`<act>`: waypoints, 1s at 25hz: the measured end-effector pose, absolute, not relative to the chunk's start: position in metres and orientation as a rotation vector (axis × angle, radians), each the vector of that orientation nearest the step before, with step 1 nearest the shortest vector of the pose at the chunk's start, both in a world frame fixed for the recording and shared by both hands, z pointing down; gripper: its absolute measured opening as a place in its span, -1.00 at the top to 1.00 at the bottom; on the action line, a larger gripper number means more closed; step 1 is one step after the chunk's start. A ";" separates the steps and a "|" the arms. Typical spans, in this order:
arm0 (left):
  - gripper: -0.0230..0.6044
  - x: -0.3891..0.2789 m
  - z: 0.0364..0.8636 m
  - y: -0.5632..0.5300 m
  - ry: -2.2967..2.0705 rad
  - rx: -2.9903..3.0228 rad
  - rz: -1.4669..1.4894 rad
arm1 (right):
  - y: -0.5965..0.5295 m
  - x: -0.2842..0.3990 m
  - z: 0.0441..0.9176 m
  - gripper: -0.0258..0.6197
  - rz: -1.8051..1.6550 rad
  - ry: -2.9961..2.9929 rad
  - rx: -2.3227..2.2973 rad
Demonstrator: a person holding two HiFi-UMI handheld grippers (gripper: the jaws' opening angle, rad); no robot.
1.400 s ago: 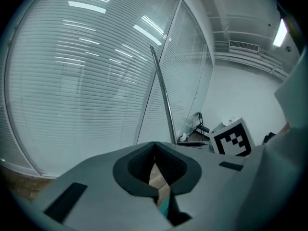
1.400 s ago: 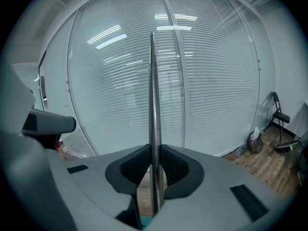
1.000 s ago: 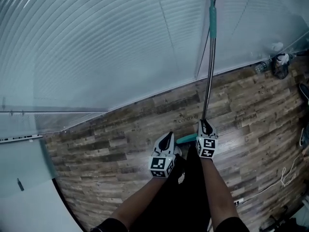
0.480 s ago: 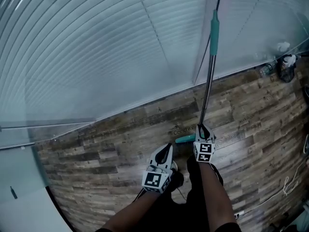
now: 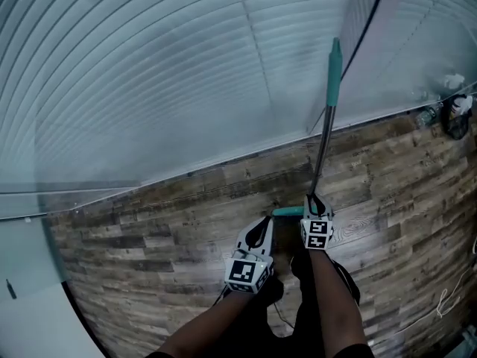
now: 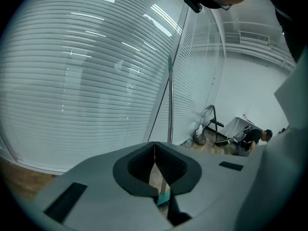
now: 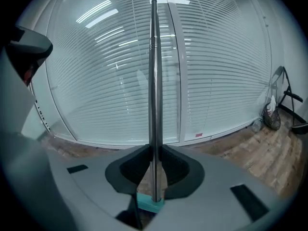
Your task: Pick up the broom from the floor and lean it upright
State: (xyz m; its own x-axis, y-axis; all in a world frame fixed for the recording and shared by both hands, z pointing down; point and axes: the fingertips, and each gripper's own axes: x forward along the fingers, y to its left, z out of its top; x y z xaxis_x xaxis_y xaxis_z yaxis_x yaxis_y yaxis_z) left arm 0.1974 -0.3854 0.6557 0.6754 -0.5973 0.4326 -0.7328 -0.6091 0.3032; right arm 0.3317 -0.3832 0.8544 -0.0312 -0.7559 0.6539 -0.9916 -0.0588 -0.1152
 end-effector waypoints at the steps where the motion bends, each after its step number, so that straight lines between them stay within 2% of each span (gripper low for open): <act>1: 0.86 0.198 0.659 -0.390 -1.035 2.435 0.386 | -0.383 0.336 0.862 0.66 0.828 -1.817 1.866; 9: 0.86 0.174 0.688 -0.396 -1.112 2.392 0.393 | -0.389 0.338 0.906 0.66 0.844 -1.792 1.811; 25: 0.86 0.198 0.702 -0.367 -1.047 2.384 0.373 | -0.401 0.370 0.946 0.66 0.870 -1.742 1.841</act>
